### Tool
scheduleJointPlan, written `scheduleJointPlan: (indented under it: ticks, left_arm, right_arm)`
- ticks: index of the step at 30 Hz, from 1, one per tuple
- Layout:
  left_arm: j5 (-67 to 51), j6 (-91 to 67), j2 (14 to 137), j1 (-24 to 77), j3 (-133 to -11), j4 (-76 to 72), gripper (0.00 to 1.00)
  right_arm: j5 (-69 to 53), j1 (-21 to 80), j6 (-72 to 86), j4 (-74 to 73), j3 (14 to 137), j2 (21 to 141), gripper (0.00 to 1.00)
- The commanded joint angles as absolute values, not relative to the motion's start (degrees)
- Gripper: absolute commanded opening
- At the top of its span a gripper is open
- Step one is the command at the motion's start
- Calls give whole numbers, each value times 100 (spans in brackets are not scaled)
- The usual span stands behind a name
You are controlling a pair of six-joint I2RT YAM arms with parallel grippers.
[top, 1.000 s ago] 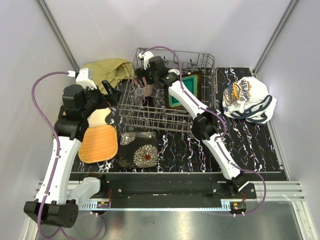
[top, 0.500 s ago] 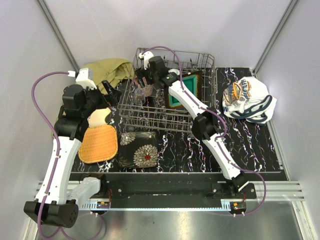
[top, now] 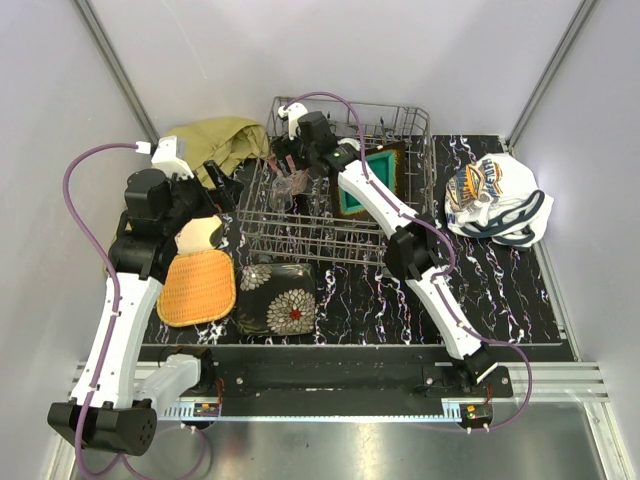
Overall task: Load the mixed dishes into the dish rack
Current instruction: Grab a cup with the right arm
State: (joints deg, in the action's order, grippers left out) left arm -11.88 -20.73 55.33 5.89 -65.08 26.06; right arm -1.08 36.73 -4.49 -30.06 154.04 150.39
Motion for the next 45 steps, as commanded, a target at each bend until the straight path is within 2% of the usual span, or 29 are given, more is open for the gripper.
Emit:
scheduleJointPlan:
  ticks: [1, 45]
  left_arm:
    - [-1248, -1978, 5432, 562, -6539, 2382, 99]
    - [-1266, -1986, 5449, 562, -6495, 2356, 99]
  right_arm:
    - [-202, 3727, -492, -3173, 15521, 14309, 52]
    - [-79, 3718, -712, -2733, 15680, 13360, 49]
